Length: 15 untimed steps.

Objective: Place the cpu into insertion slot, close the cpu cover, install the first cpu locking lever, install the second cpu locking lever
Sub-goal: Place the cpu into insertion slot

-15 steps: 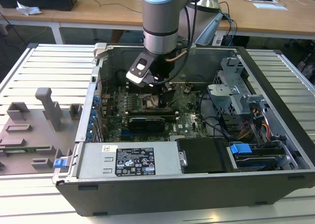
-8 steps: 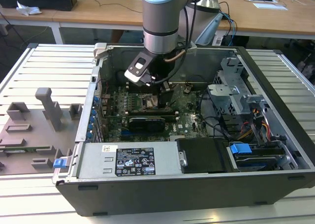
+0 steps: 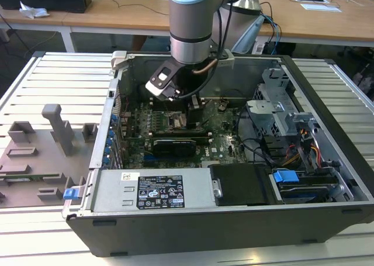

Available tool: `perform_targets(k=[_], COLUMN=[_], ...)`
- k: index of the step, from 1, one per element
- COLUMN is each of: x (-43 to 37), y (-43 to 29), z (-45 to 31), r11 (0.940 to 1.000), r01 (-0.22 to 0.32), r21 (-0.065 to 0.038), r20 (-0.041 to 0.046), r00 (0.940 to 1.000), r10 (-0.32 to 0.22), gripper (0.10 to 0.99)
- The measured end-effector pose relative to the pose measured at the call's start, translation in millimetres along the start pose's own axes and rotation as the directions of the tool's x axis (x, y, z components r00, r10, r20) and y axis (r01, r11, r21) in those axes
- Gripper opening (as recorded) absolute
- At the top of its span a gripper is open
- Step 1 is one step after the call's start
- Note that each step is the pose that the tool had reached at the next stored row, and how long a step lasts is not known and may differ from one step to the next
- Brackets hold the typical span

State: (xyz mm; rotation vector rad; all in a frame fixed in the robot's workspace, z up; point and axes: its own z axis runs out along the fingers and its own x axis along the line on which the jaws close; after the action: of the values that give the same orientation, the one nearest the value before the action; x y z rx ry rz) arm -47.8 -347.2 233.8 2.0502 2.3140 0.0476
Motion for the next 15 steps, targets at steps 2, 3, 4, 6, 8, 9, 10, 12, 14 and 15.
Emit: perform_targets(k=[2,3,4,6,8,9,10,12,14,15], x=[0.0,0.0,0.0,0.0,0.0,0.0,0.0,0.0,0.0,0.0], y=[0.0,0.0,0.0,0.0,0.0,0.0,0.0,0.0,0.0,0.0], z=[0.1,0.1,0.2,0.2,0.2,0.2,0.2,0.2,0.2,0.2], r11=[0.9996,0.9991,0.9985,0.9977,0.9977,0.9977,0.9977,0.9976,0.9976,0.9976], r01=[-0.028,-0.043,-0.055,-0.067,-0.068,-0.068,-0.068,-0.069,-0.069,-0.069], r21=[0.0,0.001,0.001,0.001,0.001,0.001,0.001,0.001,0.001,0.001], r20=[0.002,0.003,0.0037,0.0049,0.0049,0.0049,0.0049,0.0049,0.005,0.005], r00=[0.9996,0.9991,0.9985,0.9977,0.9977,0.9977,0.9977,0.9976,0.9976,0.9976], r10=[0.028,0.043,0.055,0.067,0.068,0.068,0.068,0.069,0.069,0.069], gripper=[0.541,0.541,0.541,0.541,0.541,0.541,0.541,0.541,0.541,0.541])
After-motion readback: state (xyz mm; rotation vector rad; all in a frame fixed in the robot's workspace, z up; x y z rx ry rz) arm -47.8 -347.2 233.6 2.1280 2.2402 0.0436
